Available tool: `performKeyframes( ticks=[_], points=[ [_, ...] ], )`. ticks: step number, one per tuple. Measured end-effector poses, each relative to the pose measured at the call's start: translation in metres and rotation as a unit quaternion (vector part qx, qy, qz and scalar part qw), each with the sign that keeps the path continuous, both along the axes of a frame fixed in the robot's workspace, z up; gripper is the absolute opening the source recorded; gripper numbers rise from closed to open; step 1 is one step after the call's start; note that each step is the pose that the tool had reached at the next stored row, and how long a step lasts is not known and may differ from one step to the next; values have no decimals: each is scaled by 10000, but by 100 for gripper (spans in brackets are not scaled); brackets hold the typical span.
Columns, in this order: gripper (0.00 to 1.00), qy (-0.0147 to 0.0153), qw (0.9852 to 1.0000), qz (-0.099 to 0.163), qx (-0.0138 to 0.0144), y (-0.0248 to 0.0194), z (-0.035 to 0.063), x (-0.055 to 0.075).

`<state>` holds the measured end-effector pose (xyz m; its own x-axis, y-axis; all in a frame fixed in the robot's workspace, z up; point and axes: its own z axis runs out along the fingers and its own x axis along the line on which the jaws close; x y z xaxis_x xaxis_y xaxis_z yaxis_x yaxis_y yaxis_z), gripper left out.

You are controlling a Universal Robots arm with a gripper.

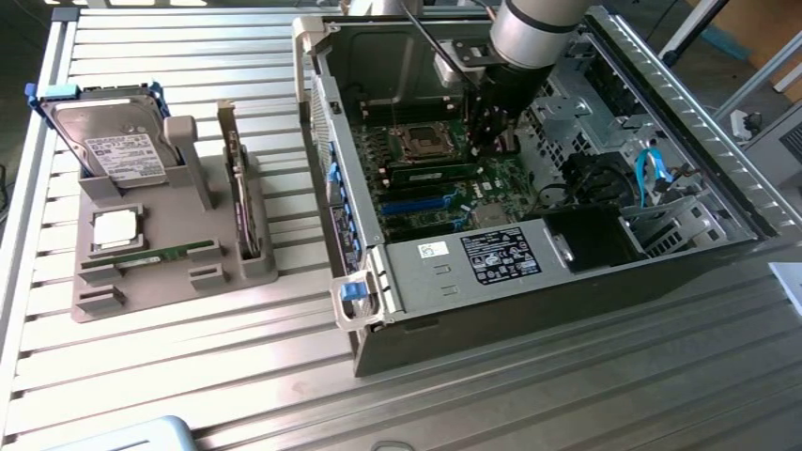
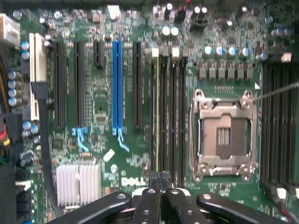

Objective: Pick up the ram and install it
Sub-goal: 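Press down the ram until it locks into place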

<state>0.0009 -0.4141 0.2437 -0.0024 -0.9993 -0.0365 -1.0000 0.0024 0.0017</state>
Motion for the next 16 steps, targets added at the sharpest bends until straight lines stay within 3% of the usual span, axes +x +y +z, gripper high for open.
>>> performKeyframes(
  ticks=[7, 16],
  points=[
    [10, -90, 10000, 0, 1, -2, 0, -231],
    [10, -140, 9999, -1, 2, -1, 0, -393]
  ],
)
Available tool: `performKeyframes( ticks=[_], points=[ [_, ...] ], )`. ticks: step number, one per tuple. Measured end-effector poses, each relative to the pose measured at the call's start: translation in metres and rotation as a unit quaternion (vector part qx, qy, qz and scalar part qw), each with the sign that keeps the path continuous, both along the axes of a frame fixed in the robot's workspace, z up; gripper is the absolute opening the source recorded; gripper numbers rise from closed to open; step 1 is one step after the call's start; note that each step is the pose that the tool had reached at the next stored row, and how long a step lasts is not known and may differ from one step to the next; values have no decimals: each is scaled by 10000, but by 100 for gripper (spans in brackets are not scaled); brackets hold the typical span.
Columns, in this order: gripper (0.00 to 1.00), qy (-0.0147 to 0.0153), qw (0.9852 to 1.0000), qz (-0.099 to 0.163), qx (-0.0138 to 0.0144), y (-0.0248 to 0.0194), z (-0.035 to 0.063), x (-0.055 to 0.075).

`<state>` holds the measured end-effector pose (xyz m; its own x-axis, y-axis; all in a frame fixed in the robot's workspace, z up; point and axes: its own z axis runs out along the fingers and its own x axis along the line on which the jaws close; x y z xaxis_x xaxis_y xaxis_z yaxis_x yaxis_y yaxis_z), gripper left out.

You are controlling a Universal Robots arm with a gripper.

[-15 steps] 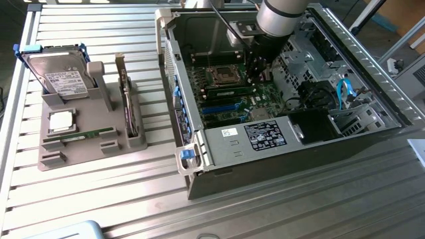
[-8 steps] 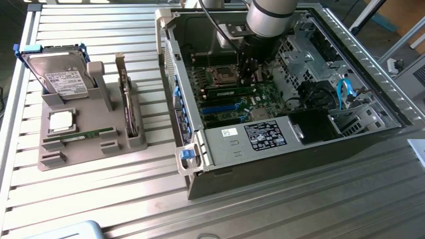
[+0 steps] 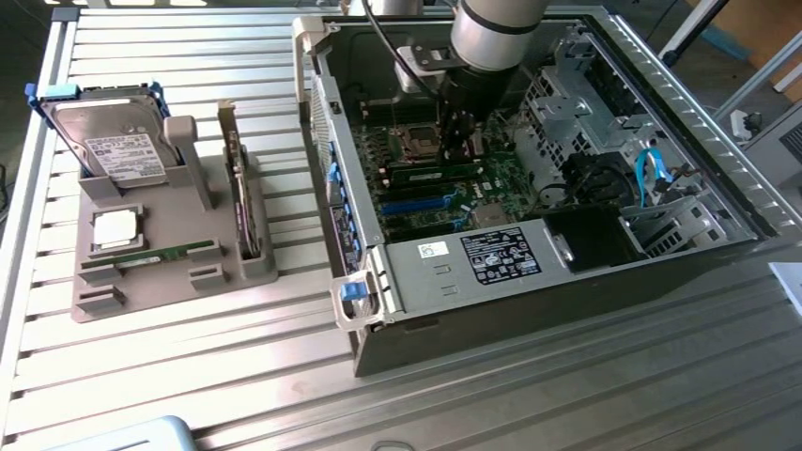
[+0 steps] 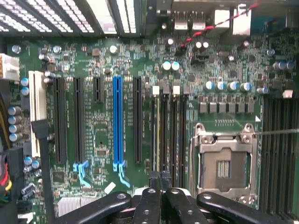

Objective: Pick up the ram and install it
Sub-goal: 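Press down the ram until it locks into place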

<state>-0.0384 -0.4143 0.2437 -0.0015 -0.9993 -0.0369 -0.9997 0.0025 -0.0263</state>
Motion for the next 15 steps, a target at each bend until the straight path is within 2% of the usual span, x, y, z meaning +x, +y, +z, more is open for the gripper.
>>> performKeyframes(
  ticks=[15],
  points=[
    [10, -1, 10000, 0, 1, -3, -55, -35]
  ],
)
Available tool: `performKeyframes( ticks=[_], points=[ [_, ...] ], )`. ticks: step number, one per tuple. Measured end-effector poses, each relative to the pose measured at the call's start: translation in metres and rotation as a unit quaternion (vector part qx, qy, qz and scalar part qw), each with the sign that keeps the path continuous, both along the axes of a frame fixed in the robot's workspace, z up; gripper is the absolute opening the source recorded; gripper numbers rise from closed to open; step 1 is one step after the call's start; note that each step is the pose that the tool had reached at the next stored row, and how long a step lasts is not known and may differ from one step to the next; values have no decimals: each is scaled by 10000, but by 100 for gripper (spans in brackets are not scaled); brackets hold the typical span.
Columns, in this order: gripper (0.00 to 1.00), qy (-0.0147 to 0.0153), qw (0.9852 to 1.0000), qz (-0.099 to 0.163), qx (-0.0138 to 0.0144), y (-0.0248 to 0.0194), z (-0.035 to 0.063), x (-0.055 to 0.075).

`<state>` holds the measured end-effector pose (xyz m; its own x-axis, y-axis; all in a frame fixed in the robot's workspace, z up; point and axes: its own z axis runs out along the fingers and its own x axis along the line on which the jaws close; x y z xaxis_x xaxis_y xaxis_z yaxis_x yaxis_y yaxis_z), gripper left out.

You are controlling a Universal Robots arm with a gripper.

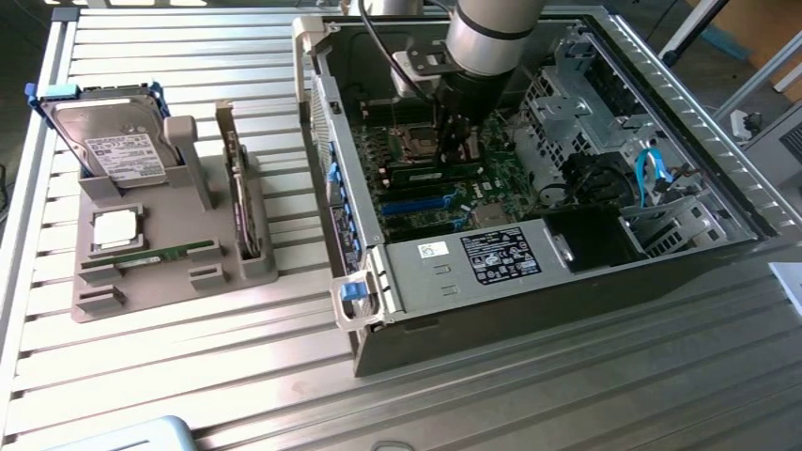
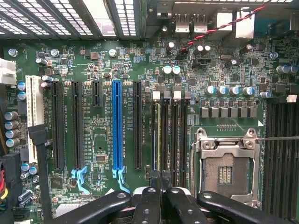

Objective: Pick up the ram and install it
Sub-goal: 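Press down the ram until it locks into place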

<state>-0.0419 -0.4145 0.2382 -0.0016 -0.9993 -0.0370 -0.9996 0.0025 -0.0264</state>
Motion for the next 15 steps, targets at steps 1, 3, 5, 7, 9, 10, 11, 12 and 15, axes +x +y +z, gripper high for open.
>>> performKeyframes(
  ticks=[1, 3, 5, 7, 9, 10, 11, 12, 15],
  points=[
    [10, 0, 10000, 0, 0, -2, -3, -5],
    [10, 0, 10000, 0, 0, -5, -7, -10],
    [10, 1, 10000, 1, -2, -6, -6, -10],
    [10, 1, 10000, 1, -1, -6, -7, -10],
    [10, 0, 10000, 1, 0, -3, -9, -12],
    [10, 0, 10000, 0, 0, 0, -10, -15],
    [10, 0, 10000, 1, 0, 4, -14, -20],
    [10, 1, 10000, 1, -1, 9, -15, -24],
    [10, 1, 10000, 1, -1, 12, -17, -25]
  ],
)
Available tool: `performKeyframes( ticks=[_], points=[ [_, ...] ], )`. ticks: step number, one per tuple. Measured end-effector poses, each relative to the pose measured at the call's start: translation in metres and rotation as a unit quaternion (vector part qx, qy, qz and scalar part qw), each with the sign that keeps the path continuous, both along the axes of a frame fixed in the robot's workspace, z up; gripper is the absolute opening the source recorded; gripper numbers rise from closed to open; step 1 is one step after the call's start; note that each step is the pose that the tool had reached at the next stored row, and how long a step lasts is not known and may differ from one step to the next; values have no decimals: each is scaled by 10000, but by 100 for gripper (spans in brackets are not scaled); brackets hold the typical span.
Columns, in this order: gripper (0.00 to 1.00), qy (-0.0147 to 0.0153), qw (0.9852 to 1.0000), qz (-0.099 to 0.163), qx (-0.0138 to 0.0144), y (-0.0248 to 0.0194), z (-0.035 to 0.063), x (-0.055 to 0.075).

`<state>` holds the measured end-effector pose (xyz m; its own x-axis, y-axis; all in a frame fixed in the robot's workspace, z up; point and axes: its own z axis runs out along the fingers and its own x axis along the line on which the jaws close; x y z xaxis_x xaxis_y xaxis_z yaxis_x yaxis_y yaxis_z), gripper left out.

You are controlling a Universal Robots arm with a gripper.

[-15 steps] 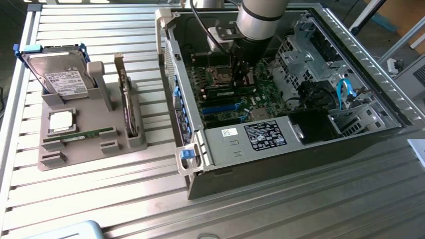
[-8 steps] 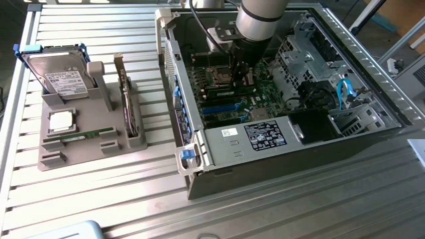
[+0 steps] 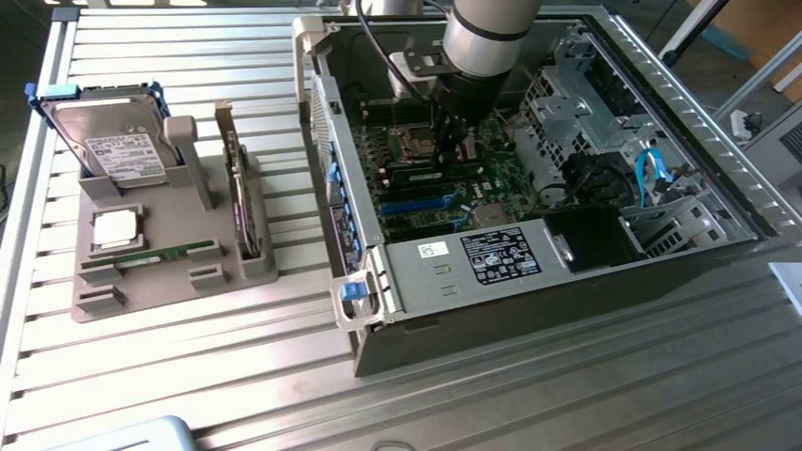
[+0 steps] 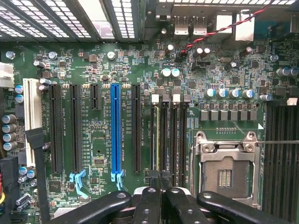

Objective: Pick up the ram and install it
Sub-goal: 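Press down the ram until it locks into place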

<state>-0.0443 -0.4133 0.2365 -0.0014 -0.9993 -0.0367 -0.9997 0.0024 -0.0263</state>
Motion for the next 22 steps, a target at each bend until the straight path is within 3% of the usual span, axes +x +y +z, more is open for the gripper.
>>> performKeyframes(
  ticks=[22],
  points=[
    [10, 1, 10000, -1, 4, -2, -54, -4]
  ],
)
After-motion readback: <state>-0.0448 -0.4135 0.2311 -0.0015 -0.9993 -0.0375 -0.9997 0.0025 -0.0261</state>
